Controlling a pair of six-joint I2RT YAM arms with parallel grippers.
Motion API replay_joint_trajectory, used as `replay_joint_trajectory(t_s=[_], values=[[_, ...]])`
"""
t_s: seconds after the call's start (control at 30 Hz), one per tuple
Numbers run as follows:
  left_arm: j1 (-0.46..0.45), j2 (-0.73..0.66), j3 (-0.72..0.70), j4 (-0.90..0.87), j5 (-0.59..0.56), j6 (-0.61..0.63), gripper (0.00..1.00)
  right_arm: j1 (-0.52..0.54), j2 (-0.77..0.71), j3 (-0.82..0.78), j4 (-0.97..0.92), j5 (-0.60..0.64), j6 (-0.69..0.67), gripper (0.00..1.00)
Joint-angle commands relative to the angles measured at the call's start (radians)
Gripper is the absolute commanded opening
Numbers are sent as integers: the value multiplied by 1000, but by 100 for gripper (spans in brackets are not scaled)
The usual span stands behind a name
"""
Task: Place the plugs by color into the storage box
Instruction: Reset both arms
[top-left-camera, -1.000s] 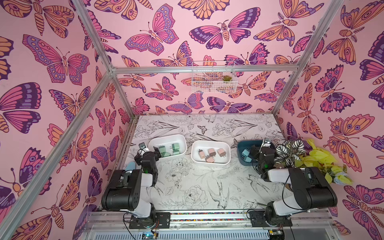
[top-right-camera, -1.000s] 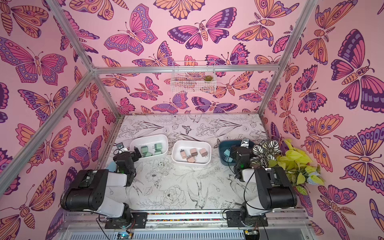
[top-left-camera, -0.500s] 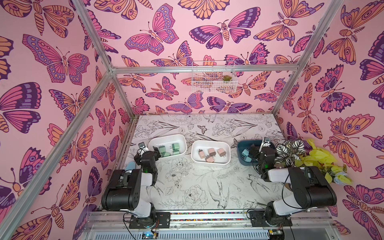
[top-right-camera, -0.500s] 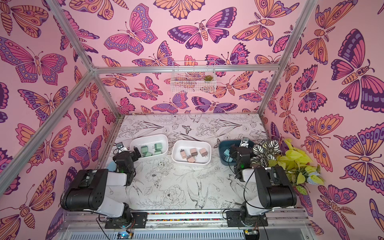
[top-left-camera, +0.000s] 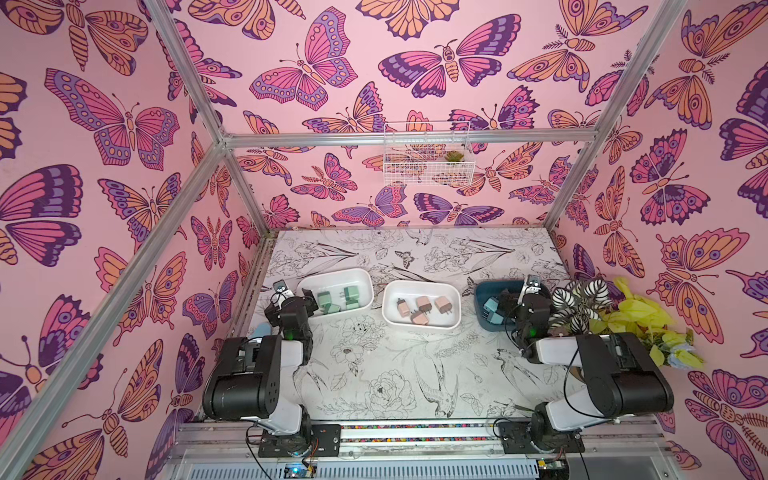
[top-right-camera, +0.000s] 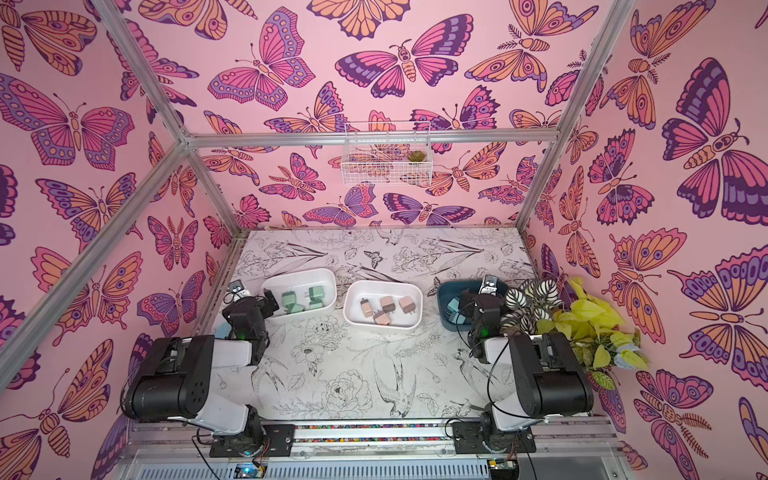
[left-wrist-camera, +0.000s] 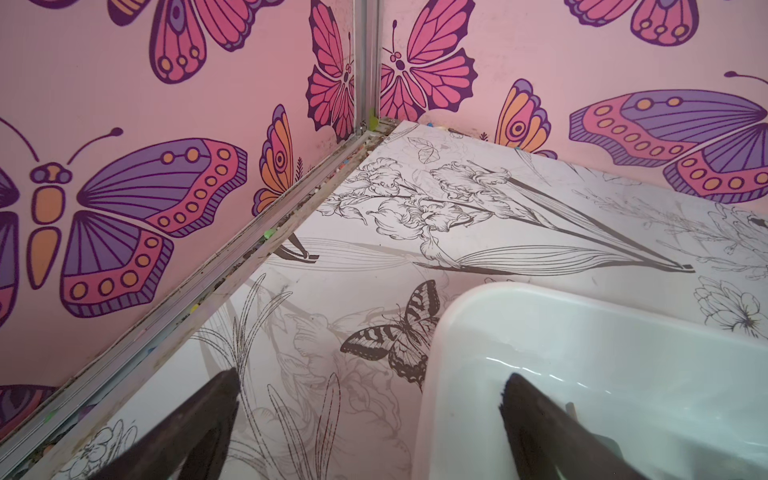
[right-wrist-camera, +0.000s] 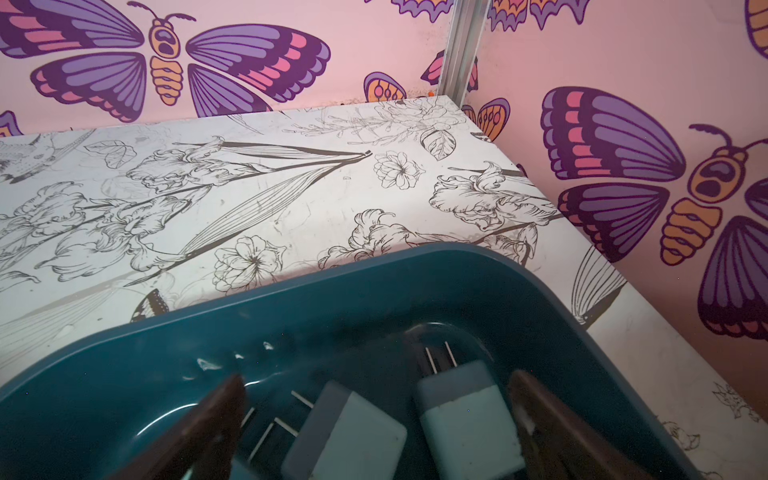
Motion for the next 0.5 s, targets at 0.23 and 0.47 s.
replay_joint_trajectory(t_s=[0.23,0.47], values=[[-3,-1,-19,23,579,223,99,-7,-13,25,-18,-5,-7,99],[-2,1,-19,25,578,223,99,-5,-13,25,-17,-5,-6,99]])
